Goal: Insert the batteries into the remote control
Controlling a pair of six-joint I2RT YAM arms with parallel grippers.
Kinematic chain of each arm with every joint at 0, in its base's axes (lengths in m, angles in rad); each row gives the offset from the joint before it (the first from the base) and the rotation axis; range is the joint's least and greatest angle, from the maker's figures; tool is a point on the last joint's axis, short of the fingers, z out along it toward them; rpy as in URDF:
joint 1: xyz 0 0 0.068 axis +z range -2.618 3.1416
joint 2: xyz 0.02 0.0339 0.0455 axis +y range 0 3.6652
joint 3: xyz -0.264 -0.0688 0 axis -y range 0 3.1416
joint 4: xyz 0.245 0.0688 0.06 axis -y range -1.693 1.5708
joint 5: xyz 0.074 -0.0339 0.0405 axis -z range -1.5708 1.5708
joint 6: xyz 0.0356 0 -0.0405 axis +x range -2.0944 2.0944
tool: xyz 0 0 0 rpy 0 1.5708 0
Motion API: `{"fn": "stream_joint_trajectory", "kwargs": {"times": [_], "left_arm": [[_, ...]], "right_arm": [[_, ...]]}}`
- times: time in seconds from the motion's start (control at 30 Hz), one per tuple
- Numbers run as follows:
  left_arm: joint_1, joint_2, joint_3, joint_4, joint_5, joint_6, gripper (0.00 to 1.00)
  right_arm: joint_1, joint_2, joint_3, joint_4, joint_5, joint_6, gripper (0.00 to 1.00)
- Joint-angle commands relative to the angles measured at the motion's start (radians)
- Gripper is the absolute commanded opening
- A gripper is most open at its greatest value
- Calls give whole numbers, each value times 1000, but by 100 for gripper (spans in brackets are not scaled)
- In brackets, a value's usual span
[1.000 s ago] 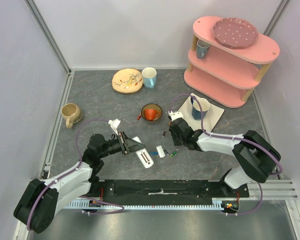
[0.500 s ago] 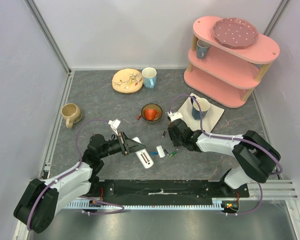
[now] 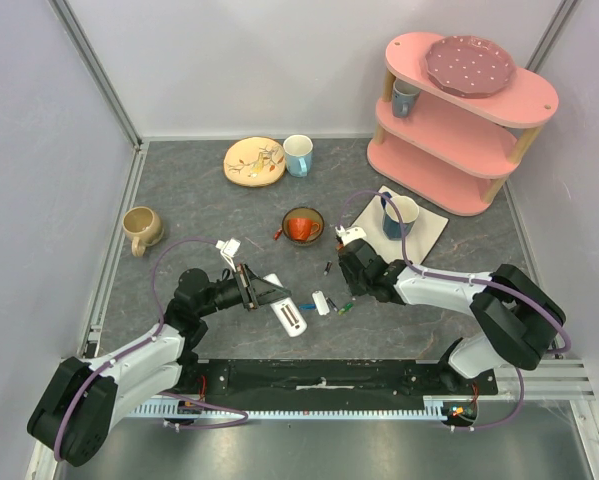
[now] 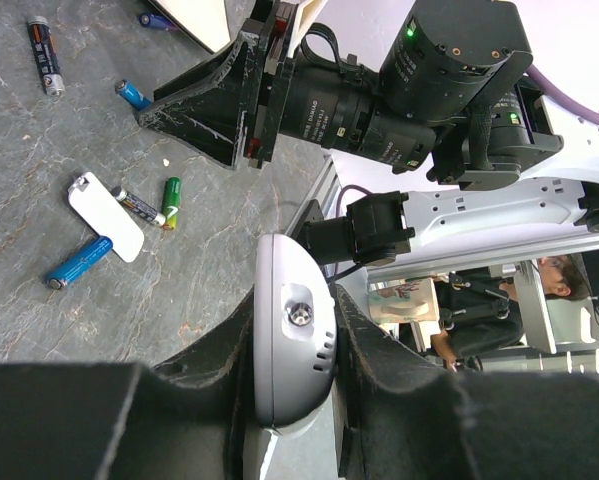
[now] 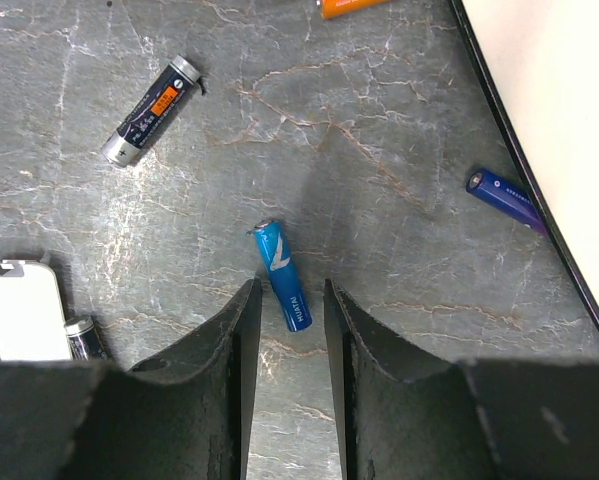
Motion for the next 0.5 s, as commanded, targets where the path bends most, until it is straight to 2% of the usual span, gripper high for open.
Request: {"fn": "stream_joint_trajectory", "kwargs": {"times": [0.0, 0.2, 0.47], "left_arm": [[3, -1, -2, 51, -2, 15, 2], [3, -1, 1, 50, -1, 16, 2], [3, 8, 7, 50, 1, 21, 2]], "right_arm": [[2, -5, -4, -27, 0, -23, 39], [2, 22, 22, -38, -38, -63, 36], [2, 53, 38, -57, -94, -52, 27]]}}
